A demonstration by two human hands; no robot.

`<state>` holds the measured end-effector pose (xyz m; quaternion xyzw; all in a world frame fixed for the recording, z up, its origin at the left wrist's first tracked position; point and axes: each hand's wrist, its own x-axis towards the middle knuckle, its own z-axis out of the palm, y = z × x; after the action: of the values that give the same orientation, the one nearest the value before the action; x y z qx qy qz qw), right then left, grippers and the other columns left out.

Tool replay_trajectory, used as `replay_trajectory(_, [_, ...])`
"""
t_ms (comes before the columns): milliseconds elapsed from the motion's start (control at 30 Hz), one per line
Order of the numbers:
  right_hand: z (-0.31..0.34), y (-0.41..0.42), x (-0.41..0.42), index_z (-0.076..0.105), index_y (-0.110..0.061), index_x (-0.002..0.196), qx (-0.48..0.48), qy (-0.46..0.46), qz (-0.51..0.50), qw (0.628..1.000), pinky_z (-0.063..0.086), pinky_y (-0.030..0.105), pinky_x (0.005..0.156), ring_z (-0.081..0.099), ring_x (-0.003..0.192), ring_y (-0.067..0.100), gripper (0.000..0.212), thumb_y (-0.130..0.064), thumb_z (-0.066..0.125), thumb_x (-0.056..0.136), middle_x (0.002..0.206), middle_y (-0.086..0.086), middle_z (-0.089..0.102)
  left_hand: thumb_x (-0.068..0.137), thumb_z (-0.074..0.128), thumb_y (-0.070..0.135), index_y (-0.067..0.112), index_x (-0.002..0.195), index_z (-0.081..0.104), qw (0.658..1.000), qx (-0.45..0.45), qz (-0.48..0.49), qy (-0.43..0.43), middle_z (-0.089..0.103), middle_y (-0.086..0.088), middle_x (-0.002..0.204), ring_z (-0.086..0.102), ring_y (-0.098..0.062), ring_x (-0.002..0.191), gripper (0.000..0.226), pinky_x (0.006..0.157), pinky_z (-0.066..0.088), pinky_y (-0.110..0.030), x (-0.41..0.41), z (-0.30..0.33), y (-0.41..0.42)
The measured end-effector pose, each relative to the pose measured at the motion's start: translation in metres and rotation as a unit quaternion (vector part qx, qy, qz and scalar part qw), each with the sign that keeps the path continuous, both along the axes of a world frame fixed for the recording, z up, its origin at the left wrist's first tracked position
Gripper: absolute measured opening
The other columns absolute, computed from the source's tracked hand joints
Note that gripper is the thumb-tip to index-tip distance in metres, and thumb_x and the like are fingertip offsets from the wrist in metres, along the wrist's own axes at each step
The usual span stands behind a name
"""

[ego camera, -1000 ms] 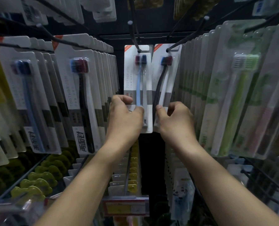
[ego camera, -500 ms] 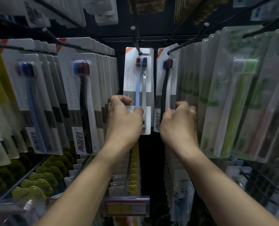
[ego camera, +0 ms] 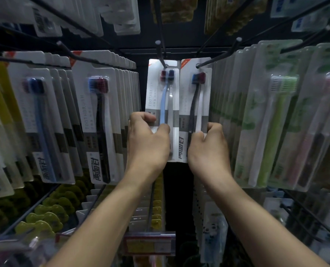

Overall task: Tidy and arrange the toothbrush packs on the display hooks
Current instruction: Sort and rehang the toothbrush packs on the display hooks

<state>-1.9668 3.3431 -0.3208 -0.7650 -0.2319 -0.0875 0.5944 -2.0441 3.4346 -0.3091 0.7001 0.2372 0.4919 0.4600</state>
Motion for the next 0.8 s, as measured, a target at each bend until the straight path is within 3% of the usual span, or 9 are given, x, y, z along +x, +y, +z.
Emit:
replay_trajectory(133, [0.004, -0.002, -0.003, 0.051, -0.017, 0.131, 0.048, 0.015, 0.001, 0.999, 0.045, 0.031, 0.071, 0.061, 0.085, 0.010, 0.028, -0.027, 0.043, 0.106, 0.101, -0.005, 0.066, 0.095, 0.065, 0.023, 0.027, 0.108, 0.053, 1.000, -0.012, 0.009, -0.022, 0.061, 0.003, 0.115, 0.060, -0.015, 0.104, 0.018, 0.079, 0.048, -0.030, -0.002, 0.001, -0.003])
replay_trajectory(200, [0.004, -0.003, -0.005, 0.053, -0.020, 0.123, 0.062, 0.021, 0.009, 0.998, 0.042, 0.031, 0.067, 0.058, 0.082, 0.002, 0.025, -0.037, 0.047, 0.107, 0.098, -0.009, 0.063, 0.094, 0.067, 0.020, 0.024, 0.107, 0.054, 0.999, -0.011, 0.011, -0.038, 0.065, 0.001, 0.110, 0.063, -0.015, 0.101, 0.018, 0.076, 0.047, -0.026, -0.005, 0.000, -0.005])
replay_trajectory(300, [0.003, -0.006, -0.010, 0.055, -0.022, 0.115, 0.082, 0.026, 0.031, 0.996, 0.044, 0.029, 0.069, 0.062, 0.085, 0.003, 0.025, -0.045, 0.051, 0.105, 0.096, -0.014, 0.063, 0.094, 0.071, 0.016, 0.019, 0.109, 0.056, 0.998, 0.018, 0.010, -0.064, 0.062, 0.004, 0.101, 0.063, 0.004, 0.083, 0.022, 0.066, 0.048, -0.016, -0.013, 0.000, -0.013])
replay_trajectory(367, [0.003, -0.008, -0.012, 0.056, -0.022, 0.113, 0.097, 0.026, 0.040, 0.994, 0.046, 0.028, 0.070, 0.064, 0.086, 0.004, 0.023, -0.043, 0.053, 0.105, 0.096, -0.013, 0.066, 0.093, 0.072, 0.018, 0.020, 0.107, 0.057, 0.996, 0.037, 0.023, -0.076, 0.062, 0.006, 0.098, 0.060, 0.006, 0.076, 0.021, 0.071, 0.052, -0.025, -0.017, 0.001, -0.017])
replay_trajectory(500, [0.003, -0.014, -0.018, 0.056, -0.022, 0.107, 0.112, 0.020, 0.052, 0.992, 0.043, 0.011, 0.056, 0.062, 0.069, -0.009, 0.017, -0.039, 0.053, 0.106, 0.086, -0.011, 0.065, 0.089, 0.068, 0.029, 0.022, 0.102, 0.059, 0.996, 0.022, 0.027, -0.086, 0.067, 0.004, 0.095, 0.066, -0.012, 0.082, 0.018, 0.080, 0.057, -0.052, -0.022, 0.007, -0.024])
replay_trajectory(600, [0.005, -0.017, -0.020, 0.057, -0.020, 0.108, 0.121, 0.017, 0.048, 0.991, 0.043, 0.015, 0.060, 0.061, 0.070, -0.005, 0.019, -0.038, 0.055, 0.105, 0.083, -0.011, 0.064, 0.081, 0.062, 0.039, 0.025, 0.101, 0.059, 0.996, 0.014, 0.027, -0.079, 0.068, 0.007, 0.095, 0.068, -0.020, 0.087, 0.025, 0.081, 0.058, -0.055, -0.027, 0.011, -0.029])
replay_trajectory(733, [0.008, -0.018, -0.023, 0.058, -0.020, 0.107, 0.134, 0.021, 0.040, 0.990, 0.051, 0.033, 0.077, 0.067, 0.088, 0.013, 0.023, -0.042, 0.063, 0.100, 0.093, -0.009, 0.068, 0.081, 0.067, 0.051, 0.027, 0.100, 0.057, 0.996, 0.020, 0.040, -0.078, 0.067, 0.010, 0.096, 0.071, -0.024, 0.090, 0.032, 0.080, 0.060, -0.057, -0.026, 0.015, -0.031])
replay_trajectory(800, [0.008, -0.019, -0.024, 0.057, -0.022, 0.106, 0.128, 0.022, 0.036, 0.991, 0.047, 0.031, 0.076, 0.065, 0.086, 0.013, 0.025, -0.042, 0.068, 0.096, 0.093, -0.011, 0.067, 0.080, 0.072, 0.060, 0.027, 0.100, 0.055, 0.995, 0.042, 0.049, -0.074, 0.064, 0.011, 0.096, 0.072, -0.026, 0.087, 0.042, 0.079, 0.060, -0.054, -0.025, 0.015, -0.032])
